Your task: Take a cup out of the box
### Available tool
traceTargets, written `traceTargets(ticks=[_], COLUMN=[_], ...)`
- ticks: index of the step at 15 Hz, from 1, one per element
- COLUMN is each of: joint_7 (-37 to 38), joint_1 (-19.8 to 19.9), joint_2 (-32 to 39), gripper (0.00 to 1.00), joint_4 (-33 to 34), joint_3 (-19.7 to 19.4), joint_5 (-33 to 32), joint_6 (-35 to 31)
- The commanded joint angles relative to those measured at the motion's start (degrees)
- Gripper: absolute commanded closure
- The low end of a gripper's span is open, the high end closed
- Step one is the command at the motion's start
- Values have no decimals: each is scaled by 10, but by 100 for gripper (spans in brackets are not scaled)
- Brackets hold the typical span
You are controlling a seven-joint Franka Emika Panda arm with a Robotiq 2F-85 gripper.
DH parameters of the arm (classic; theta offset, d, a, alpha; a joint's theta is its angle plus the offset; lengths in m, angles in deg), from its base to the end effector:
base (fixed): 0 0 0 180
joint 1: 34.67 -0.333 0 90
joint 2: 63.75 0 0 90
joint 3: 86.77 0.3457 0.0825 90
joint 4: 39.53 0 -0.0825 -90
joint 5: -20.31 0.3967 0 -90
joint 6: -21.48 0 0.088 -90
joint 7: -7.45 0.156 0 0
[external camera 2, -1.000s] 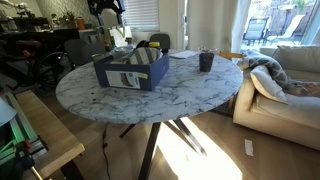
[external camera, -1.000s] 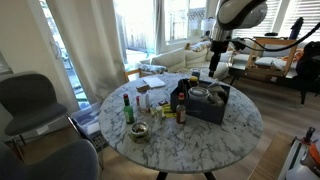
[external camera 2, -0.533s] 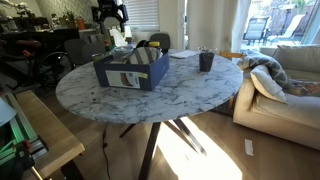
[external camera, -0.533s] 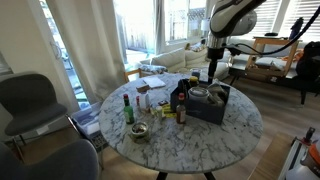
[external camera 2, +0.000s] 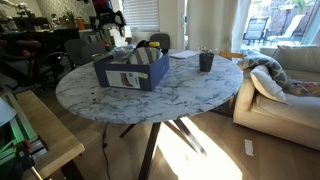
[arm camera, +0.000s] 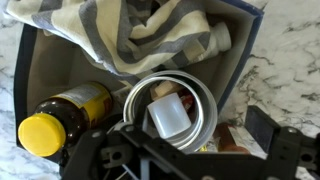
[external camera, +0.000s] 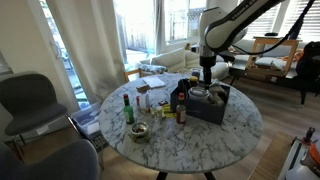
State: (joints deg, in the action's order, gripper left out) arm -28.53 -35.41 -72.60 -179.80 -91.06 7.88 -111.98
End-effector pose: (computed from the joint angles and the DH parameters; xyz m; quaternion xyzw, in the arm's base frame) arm 0.4731 -0.0403 0.3345 0.9343 0.3482 -0.0082 0.0758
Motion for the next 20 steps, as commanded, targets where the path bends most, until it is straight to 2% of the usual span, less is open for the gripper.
traceTargets(ticks=[1, 2, 5, 6, 8, 16, 17, 20], joint_7=[-20, -28, -24, -22, -27, -23, -22, -17], joint_1=[-2, -5, -6, -5, -6, -3, -2, 0], joint_2=[4, 9, 19, 24, 31, 32, 34, 40], gripper=[0, 0, 1, 21, 32, 94, 99, 99], joint_4=[0, -8, -15, -15, -17, -25, -25, -28], joint_3=[1, 0, 3, 4, 6, 19, 19, 18], joint_5=[18, 33, 58, 61, 72, 64, 63, 61], joint_6=[-3, -37, -84, -98, -112, -101, -101, -101])
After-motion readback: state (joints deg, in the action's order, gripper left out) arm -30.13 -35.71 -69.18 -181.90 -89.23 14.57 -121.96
